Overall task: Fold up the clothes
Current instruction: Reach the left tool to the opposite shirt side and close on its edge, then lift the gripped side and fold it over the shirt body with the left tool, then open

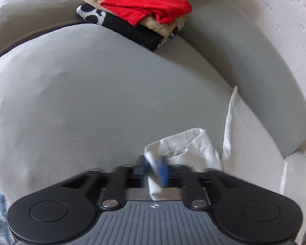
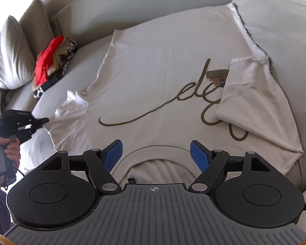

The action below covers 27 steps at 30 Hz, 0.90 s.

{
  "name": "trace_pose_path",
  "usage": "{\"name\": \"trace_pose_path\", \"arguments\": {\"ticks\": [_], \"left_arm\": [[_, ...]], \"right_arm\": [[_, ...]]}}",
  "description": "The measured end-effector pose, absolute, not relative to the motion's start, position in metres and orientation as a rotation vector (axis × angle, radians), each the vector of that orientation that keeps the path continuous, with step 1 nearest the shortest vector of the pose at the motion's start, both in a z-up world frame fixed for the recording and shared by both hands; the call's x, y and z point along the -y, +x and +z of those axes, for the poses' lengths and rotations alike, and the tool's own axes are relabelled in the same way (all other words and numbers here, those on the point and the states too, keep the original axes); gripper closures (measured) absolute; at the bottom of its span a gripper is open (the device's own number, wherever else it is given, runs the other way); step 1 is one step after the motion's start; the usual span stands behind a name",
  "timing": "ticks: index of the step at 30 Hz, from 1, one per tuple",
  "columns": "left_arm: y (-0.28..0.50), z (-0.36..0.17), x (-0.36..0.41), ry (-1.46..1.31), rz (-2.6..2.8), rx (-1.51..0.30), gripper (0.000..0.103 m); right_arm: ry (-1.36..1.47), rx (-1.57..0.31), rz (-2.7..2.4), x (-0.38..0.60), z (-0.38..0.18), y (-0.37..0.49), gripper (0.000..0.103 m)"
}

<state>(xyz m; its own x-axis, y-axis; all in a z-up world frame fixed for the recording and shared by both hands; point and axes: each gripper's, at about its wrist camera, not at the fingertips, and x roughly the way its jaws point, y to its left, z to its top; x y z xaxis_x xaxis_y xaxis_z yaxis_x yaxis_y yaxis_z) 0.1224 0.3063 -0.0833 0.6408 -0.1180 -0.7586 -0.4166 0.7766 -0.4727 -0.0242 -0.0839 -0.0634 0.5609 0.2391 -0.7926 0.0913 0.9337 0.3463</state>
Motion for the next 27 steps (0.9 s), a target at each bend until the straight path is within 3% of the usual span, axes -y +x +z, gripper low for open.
{"name": "trace_pose_path", "arguments": {"ticks": [8,12,17,19,20,21,22,27], "left_arm": [[0.104,-0.096,-0.330,-0.846,0.303,-0.798,0.099],[0.099,-0.101,-0.339,-0.957,0.217,-0.768,0.067],[0.104,-0.104,-0.336,-0.954,0.166,-0.757,0.060],[0.109,-0.101,-0.331,-0.909,0.160,-0.772,0.062],[0.112,-0.099,-0.328,-0.886,0.157,-0.779,0.073],[0.113,-0.097,-0.326,-0.852,0.179,-0.798,0.096],[0.115,-0.095,-0.323,-0.818,0.201,-0.816,0.103],[0.111,-0.065,-0.300,-0.670,0.198,-0.755,0.103]], "right_arm": [[0.382,-0.993,0.067,0.094,-0.070,-0.025,0.025],[0.399,-1.003,0.061,0.099,-0.075,-0.025,0.025],[0.414,-1.021,0.054,0.103,-0.083,-0.023,0.025],[0.413,-1.028,0.050,0.103,-0.085,-0.023,0.025],[0.413,-1.028,0.048,0.104,-0.086,-0.023,0.025],[0.413,-1.029,0.046,0.104,-0.086,-0.023,0.025],[0.415,-1.028,0.046,0.105,-0.087,-0.023,0.025],[0.433,-1.023,0.044,0.110,-0.089,-0.023,0.025]]}}
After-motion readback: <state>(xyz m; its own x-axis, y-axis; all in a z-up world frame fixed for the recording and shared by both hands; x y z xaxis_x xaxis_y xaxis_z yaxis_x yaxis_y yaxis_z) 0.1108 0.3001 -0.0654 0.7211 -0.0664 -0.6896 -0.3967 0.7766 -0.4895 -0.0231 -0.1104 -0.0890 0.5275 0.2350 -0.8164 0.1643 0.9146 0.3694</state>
